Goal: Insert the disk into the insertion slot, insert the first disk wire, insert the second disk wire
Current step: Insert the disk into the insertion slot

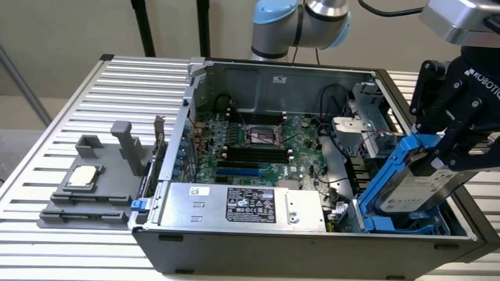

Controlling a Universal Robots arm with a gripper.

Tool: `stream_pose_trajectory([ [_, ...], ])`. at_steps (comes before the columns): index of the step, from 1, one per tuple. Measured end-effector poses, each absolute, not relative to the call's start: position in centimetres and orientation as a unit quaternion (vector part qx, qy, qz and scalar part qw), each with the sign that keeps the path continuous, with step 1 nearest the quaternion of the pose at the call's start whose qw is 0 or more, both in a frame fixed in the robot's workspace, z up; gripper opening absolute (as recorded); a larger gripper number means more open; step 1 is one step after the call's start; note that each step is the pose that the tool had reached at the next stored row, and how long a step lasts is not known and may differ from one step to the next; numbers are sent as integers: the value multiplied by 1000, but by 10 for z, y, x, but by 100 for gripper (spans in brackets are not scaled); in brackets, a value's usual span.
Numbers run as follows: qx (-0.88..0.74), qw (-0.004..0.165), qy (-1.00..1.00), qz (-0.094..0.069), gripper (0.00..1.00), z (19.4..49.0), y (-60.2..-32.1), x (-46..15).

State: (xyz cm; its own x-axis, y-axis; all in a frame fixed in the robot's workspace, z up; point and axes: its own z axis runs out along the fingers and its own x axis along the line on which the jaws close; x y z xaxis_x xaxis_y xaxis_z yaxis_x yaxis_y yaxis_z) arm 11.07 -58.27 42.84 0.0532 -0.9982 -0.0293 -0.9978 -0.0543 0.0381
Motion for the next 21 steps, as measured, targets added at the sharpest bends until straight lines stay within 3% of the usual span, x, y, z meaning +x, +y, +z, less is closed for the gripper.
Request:
stream_pose_trajectory([
  [8, 726, 4, -688, -24, 34, 427, -581, 111],
  [9, 726, 4, -688, -24, 40, 427, -581, 111],
  [21, 726, 4, -688, -24, 40, 427, -581, 113],
])
